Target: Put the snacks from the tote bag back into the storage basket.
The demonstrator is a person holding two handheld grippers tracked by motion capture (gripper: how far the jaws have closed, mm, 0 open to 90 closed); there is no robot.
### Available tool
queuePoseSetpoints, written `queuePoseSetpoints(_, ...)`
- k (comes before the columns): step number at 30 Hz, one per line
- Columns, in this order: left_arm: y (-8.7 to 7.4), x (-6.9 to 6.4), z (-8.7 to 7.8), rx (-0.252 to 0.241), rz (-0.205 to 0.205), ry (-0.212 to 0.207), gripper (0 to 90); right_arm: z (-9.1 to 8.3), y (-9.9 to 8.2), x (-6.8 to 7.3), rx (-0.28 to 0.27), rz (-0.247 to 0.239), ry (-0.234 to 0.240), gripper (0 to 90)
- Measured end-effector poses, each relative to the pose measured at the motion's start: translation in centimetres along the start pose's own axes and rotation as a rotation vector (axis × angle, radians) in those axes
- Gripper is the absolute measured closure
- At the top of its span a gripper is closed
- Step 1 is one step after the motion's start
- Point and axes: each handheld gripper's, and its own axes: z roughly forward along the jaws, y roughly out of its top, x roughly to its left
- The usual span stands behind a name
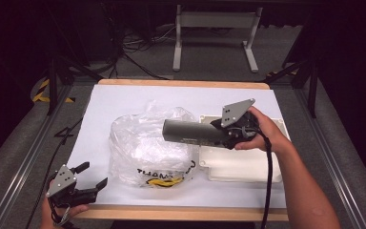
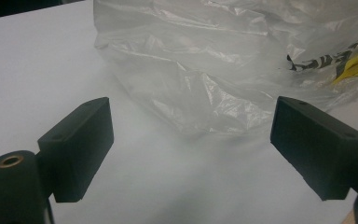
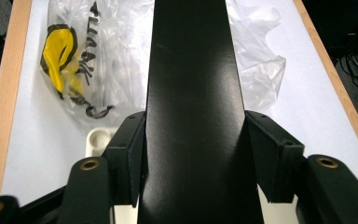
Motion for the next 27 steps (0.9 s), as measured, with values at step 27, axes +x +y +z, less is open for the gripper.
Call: queuePoseSetpoints(27,0.0,0.1,-0.1,-0.007,-0.005,0.004,14.1,-4.3,-5.6,-0.4,0.031,0.061,-0.032,42.9)
